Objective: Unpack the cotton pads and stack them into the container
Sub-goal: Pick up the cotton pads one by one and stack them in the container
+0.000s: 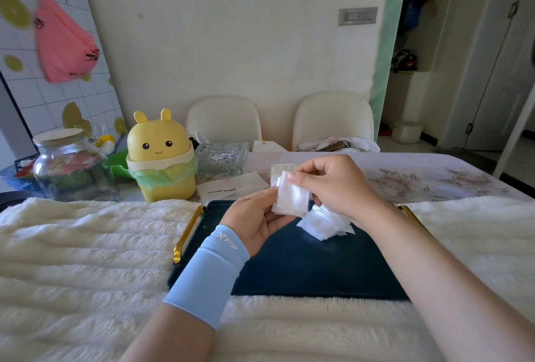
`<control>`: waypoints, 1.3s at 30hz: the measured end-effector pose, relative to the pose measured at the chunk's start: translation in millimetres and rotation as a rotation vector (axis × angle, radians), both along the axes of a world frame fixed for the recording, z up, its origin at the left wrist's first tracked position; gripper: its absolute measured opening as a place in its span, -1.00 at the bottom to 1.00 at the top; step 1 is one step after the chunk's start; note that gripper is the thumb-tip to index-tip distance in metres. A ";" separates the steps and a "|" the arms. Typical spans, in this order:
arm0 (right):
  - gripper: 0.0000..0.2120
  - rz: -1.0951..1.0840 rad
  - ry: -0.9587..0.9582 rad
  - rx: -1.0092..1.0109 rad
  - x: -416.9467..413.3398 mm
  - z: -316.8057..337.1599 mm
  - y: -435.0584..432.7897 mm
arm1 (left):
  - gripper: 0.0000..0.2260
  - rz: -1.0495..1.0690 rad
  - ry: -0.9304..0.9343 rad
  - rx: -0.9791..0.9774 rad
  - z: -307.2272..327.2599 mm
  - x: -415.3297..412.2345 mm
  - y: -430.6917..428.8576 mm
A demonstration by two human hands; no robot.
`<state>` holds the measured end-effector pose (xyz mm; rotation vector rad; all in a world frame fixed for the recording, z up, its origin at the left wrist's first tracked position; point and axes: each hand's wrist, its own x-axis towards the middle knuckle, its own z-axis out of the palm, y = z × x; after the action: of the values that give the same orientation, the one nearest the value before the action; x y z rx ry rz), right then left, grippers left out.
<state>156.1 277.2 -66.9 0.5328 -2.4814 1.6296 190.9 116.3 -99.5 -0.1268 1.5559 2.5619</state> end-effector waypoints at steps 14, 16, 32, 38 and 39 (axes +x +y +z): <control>-0.85 -0.074 0.132 0.151 -3.5 -3.5 2.7 | -0.75 -0.108 0.061 -0.053 6.9 1.1 -1.5; -0.77 -0.003 0.008 0.057 -4.6 0.1 6.9 | -0.83 -0.096 0.072 -0.161 7.2 -1.1 -1.4; -0.75 -0.123 -0.141 0.603 -33.0 -8.1 68.0 | -0.83 0.133 0.048 -0.240 20.2 -58.7 36.5; -0.88 -0.017 -0.233 0.580 -30.8 -13.0 58.6 | -0.85 0.202 0.022 -0.259 -4.8 -59.1 28.9; -0.91 -0.005 -0.235 0.523 -29.9 -11.0 59.4 | -0.85 0.207 0.021 -0.261 -5.1 -59.6 26.8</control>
<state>126.2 336.6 -78.0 0.4003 -3.0934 1.0779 131.3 143.1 -104.6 -0.3051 1.9755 2.4986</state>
